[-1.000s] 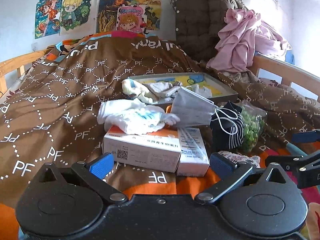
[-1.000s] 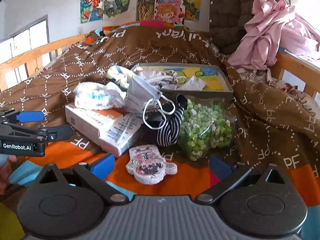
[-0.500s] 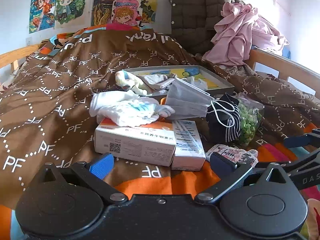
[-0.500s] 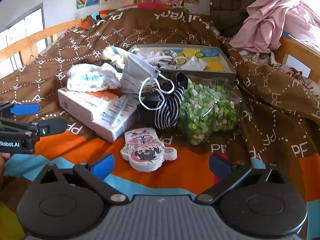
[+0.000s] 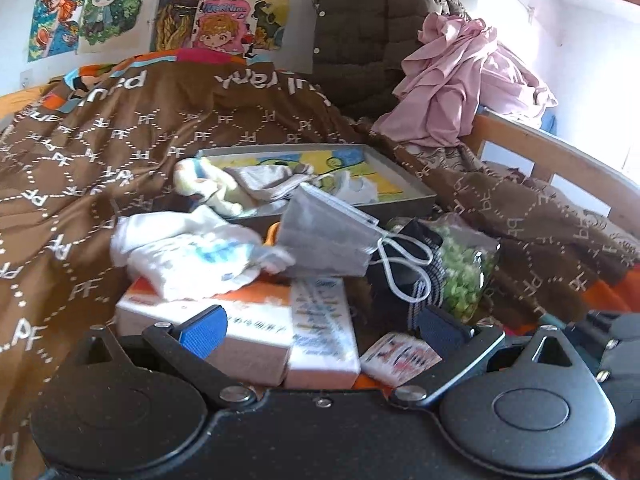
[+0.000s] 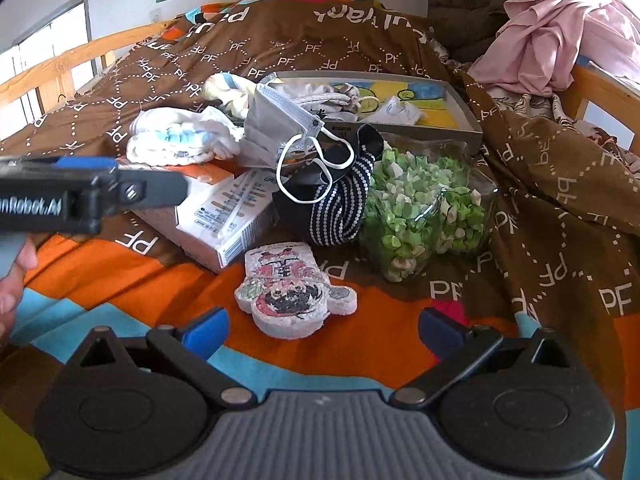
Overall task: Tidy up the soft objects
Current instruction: 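Move both open tools back toward the remaining items, then grasp the grey face mask with the left tool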
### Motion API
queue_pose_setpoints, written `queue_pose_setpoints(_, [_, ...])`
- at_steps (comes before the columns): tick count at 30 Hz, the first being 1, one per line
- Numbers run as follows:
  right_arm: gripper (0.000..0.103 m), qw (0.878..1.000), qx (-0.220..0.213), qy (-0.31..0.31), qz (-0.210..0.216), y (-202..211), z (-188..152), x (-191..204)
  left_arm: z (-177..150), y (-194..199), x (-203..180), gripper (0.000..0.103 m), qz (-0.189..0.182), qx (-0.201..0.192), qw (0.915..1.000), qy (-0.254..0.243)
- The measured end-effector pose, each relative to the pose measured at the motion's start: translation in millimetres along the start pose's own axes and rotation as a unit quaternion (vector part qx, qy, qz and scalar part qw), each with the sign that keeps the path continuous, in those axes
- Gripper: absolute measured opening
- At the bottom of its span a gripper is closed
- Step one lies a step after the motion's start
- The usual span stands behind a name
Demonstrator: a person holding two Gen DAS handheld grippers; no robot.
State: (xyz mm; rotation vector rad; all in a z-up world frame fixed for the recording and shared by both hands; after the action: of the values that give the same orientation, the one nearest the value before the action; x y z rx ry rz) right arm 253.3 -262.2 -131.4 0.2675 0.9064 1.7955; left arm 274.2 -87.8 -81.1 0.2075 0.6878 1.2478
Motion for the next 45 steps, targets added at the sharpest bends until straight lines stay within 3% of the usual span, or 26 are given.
queue_pose_setpoints(10, [0.103, 0.999, -0.03, 0.013, 0.0, -7.7, 8.8, 2.6, 32.0, -38.5, -15.0, 0.102, -0.015, -0.004, 0.9978, 0.064])
queue_pose_setpoints(20, [0.103, 0.999, -0.032, 0.017, 0.022, -27.7, 11.8, 7.2, 59.9, -87.1, -13.0, 0.102, 0.023, 0.007, 0.9899, 0.14])
queue_pose_setpoints(31, [0.103, 0.998, -0.034, 0.013, 0.042, -36.5, 13.1, 8.0, 66.5, -121.2, -20.3, 0.102, 0.055, 0.042, 0.9819, 0.176])
queue_pose_setpoints(34, [0.102, 0.998, -0.03, 0.009, 0.045, -39.6, 11.7, 7.2, 66.7, -127.9, -19.3, 0.102, 0.08, 0.052, 0.9777, 0.187])
queue_pose_setpoints(37, [0.101, 0.999, -0.026, 0.005, 0.047, -42.1, 9.6, 5.5, 65.3, -134.3, -14.2, 0.091, 0.1, 0.073, 0.9703, 0.208])
queue_pose_setpoints(40, [0.1, 0.999, -0.022, 0.004, 0.05, -43.9, 7.8, 5.5, 63.3, -136.3, -6.8, 0.074, 0.123, 0.082, 0.963, 0.225])
queue_pose_setpoints(43, [0.098, 0.998, -0.026, 0.005, 0.054, -44.9, 7.1, 6.8, 61.4, -133.8, -0.3, 0.06, 0.133, 0.081, 0.9603, 0.231])
queue_pose_setpoints(45, [0.096, 0.998, -0.024, 0.005, 0.053, -46.0, 6.3, 6.3, 59.9, -131.9, 2.7, 0.046, 0.134, 0.082, 0.9604, 0.23])
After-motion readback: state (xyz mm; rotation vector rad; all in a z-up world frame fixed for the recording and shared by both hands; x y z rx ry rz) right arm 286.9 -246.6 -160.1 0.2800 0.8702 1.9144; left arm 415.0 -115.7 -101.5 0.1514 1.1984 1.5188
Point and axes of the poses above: each gripper's, at about its wrist camera, not at the fingertips, and y roughly against the way its jaws point, x to its left, z to its top, the point moved 7 cm from there along -y, roughly the way its jaws point, and after that the axes turned 15 degrees about y, right-handed, at the moved point
